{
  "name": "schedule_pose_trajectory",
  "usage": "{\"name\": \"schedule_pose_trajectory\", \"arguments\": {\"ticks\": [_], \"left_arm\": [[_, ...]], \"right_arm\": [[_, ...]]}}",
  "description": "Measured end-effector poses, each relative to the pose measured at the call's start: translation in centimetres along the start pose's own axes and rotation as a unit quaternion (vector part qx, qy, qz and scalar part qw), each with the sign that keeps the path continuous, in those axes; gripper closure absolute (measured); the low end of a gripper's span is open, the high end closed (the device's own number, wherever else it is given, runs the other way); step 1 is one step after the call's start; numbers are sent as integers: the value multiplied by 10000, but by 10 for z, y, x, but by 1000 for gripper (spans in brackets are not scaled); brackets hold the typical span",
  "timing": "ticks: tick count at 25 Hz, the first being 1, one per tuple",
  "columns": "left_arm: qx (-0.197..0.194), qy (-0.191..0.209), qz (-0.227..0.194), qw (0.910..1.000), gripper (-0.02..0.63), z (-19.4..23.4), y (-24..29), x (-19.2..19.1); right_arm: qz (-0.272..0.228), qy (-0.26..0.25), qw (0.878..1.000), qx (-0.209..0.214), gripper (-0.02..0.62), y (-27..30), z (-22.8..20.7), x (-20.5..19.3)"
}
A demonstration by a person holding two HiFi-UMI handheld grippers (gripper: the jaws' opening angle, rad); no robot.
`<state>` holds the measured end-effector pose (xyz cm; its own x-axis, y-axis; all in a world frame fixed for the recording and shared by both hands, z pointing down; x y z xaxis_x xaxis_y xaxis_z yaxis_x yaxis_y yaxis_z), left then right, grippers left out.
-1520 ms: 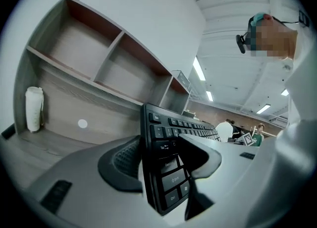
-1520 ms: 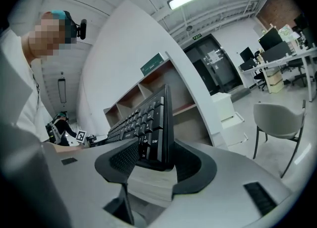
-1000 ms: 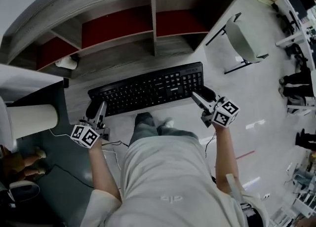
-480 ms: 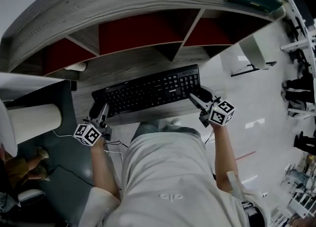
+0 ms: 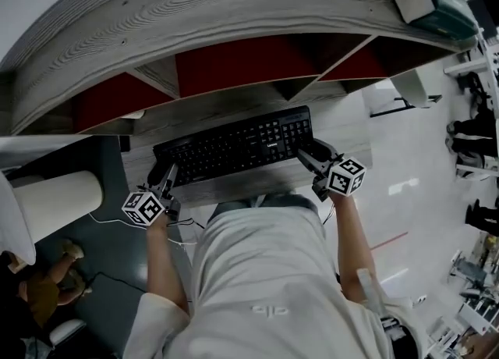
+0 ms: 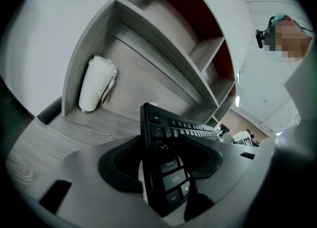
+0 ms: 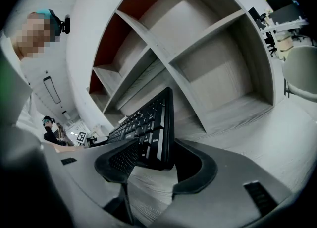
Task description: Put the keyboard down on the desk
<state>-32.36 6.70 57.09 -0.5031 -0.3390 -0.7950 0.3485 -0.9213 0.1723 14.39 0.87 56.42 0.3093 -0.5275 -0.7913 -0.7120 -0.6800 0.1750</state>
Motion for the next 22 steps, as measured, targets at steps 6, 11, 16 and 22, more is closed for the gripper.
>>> {"name": "schedule_pose_trajectory", "arguments": {"ticks": [6,11,16,22], "left_arm": [[116,-357,241,9990,382,33,14,-8],[199,-599,357,9974,382,54,28,-14],[287,-680,547,9958,382,69,40,-22],[387,-780,809,9929,382,82,51,-39]], "right_arm": [[51,330,9992,-235,357,21,-5,-18],[103,486,9982,-331,359,35,-12,-25],[230,616,9970,-405,359,47,-23,-37],[437,779,9946,-535,359,53,-39,-51]]}}
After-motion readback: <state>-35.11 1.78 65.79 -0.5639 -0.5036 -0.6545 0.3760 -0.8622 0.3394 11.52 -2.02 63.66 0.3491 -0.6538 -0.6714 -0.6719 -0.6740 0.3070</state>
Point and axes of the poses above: the fingertips, and each gripper's own axes: y forward along the fingers, z to its left, x out of its top, the point moved 6 cm from there along -y, backward along the fingers, and after that the axes turned 15 degrees about -z, right-handed, at the moved point
